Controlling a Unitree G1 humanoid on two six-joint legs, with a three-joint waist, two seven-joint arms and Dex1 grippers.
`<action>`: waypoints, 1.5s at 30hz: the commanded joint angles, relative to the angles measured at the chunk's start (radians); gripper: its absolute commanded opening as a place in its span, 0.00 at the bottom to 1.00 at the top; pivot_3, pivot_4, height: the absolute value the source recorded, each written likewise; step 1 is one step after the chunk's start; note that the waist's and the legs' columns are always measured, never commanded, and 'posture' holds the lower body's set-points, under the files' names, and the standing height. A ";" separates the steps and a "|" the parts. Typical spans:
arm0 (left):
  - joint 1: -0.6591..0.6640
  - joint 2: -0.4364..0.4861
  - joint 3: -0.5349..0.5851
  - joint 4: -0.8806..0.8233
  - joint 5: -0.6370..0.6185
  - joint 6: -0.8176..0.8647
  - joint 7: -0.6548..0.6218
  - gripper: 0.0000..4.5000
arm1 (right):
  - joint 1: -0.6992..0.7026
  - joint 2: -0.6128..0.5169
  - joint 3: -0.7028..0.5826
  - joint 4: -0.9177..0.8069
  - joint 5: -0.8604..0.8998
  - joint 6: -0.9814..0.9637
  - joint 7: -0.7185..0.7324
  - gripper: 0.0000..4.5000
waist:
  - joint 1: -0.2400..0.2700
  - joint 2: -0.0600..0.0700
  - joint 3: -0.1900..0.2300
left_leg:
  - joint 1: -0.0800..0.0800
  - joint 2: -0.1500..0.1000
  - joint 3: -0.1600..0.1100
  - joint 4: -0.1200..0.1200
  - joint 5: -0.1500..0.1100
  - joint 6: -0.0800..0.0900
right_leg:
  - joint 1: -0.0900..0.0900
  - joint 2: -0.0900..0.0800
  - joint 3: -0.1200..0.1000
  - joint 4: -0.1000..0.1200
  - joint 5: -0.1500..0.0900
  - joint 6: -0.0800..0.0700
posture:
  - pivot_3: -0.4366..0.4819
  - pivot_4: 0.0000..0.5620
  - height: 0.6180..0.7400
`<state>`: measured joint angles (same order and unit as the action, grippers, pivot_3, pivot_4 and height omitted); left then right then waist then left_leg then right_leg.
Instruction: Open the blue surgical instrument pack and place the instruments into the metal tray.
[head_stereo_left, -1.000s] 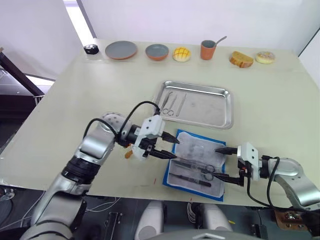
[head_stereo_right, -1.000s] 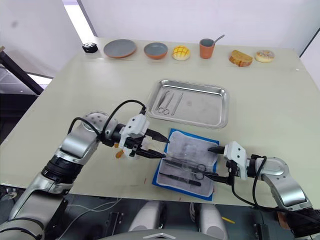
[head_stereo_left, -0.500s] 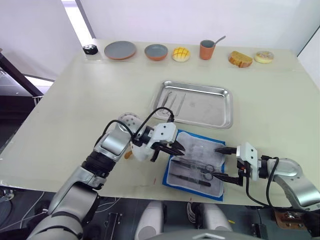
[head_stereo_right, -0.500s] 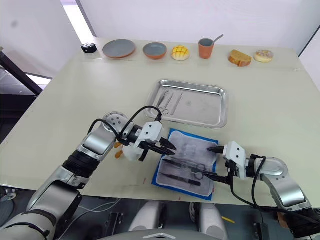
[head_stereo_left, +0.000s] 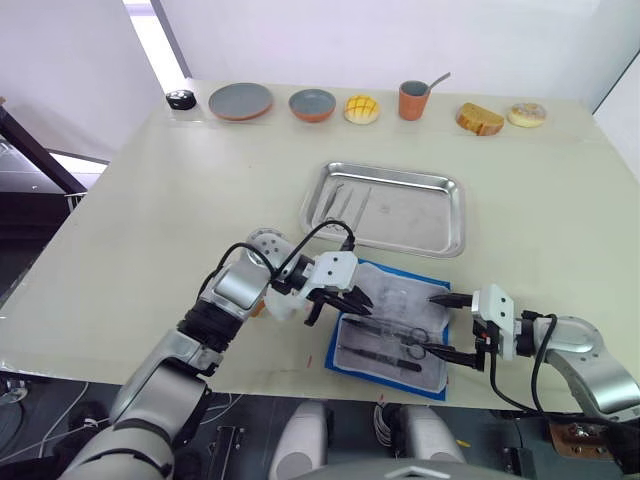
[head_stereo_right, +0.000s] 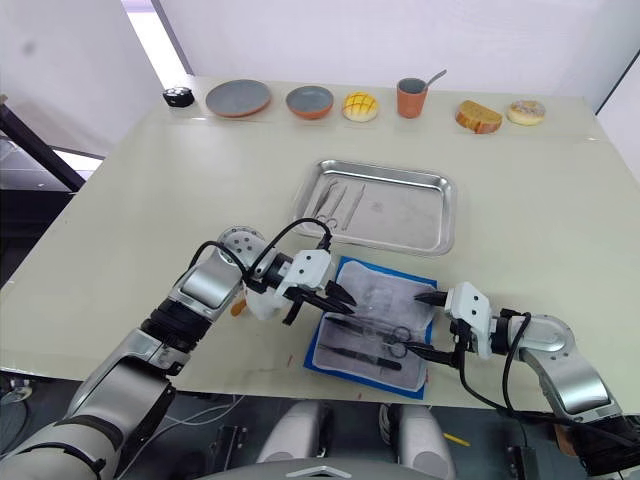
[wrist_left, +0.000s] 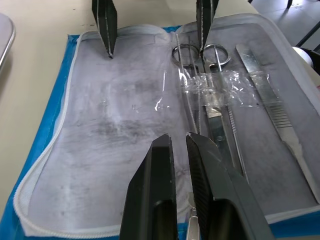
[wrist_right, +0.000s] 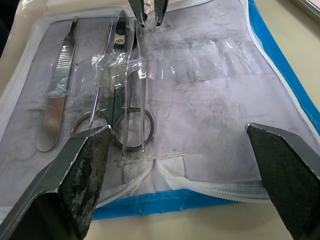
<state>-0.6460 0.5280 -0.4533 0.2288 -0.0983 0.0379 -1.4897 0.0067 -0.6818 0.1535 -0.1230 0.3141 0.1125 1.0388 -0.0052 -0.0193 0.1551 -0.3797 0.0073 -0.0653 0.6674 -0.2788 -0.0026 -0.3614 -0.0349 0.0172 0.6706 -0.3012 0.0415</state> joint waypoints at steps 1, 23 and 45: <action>-0.016 -0.010 0.005 -0.019 0.003 -0.018 -0.001 0.47 | 0.039 -0.009 0.038 0.049 -0.045 0.059 -0.002 1.00 | 0.000 0.000 0.000 | 0.000 0.000 0.000 0.000 0.000 0.000 | 0.000 0.000 0.000 0.001 0.000 0.000 | 0.48 0.27 1.00; -0.007 -0.021 0.007 -0.018 0.024 -0.030 0.035 0.33 | 0.029 -0.011 0.041 0.058 -0.047 0.057 0.003 1.00 | -0.001 0.000 0.000 | 0.000 0.000 0.000 0.001 0.000 0.000 | 0.000 0.000 0.000 0.003 0.000 0.000 | 0.48 0.27 1.00; -0.015 -0.047 -0.028 0.006 0.087 -0.029 0.047 0.33 | 0.032 -0.009 0.043 0.047 -0.046 0.065 -0.001 1.00 | 0.000 0.000 -0.001 | 0.001 0.000 0.000 0.002 0.000 0.000 | 0.000 0.000 0.001 0.005 0.000 0.000 | 0.48 0.27 1.00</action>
<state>-0.6686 0.4847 -0.4683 0.2485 -0.0134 -0.0117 -1.4348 0.0007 -0.6819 0.1561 -0.1217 0.3140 0.1249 1.0355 -0.0055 -0.0189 0.1545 -0.3785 0.0071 -0.0650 0.6694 -0.2788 -0.0026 -0.3613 -0.0350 0.0177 0.6754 -0.3012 0.0415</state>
